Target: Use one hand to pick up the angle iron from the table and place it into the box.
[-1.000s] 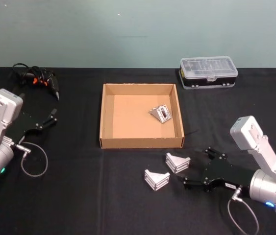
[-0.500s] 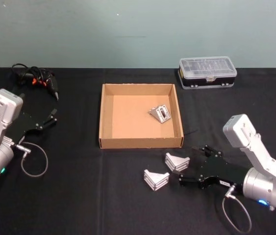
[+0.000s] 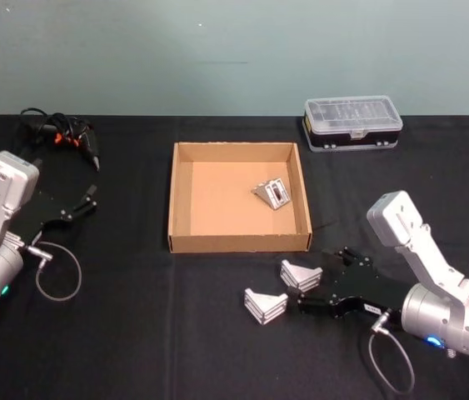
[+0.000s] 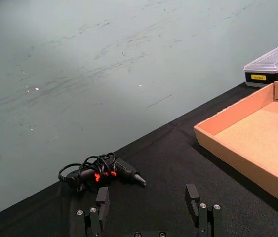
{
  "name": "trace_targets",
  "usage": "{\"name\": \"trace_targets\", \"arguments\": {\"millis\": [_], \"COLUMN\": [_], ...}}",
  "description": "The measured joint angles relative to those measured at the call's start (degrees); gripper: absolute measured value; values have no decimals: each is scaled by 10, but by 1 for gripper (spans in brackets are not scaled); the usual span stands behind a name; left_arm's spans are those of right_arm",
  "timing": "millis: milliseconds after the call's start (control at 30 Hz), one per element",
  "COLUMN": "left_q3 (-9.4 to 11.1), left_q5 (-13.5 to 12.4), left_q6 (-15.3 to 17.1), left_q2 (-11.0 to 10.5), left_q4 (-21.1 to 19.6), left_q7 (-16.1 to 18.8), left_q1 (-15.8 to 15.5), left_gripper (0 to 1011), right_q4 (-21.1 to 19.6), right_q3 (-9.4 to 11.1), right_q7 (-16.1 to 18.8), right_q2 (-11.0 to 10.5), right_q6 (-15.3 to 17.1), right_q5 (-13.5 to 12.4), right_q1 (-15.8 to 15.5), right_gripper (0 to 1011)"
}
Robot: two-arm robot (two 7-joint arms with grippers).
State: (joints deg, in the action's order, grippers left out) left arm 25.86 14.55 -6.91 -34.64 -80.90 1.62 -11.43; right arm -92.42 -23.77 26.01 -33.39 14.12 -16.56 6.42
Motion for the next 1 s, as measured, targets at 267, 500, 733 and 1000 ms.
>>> {"name": "trace_targets", "arguments": {"millis": [267, 500, 733, 1000], "left_q3": [0, 0, 0, 0], "left_q5": [0, 0, 0, 0], "left_q6": [0, 0, 0, 0], "left_q2": [0, 0, 0, 0], "left_q4": [0, 0, 0, 0], "left_q7": [0, 0, 0, 0], "left_q1": [0, 0, 0, 0], "left_gripper": [1011, 1011, 1011, 1011], "right_q4": [7, 9, 8, 8], "right_q3": [3, 3, 3, 3], "right_q7": [-6, -7, -7, -7], "right_q2": [10, 13, 12, 11], "right_q6": [14, 19, 18, 17], "right_q5": [1, 2, 2, 1], "right_q1": [1, 2, 2, 2], "right_gripper": [1000, 1000, 947, 734]}}
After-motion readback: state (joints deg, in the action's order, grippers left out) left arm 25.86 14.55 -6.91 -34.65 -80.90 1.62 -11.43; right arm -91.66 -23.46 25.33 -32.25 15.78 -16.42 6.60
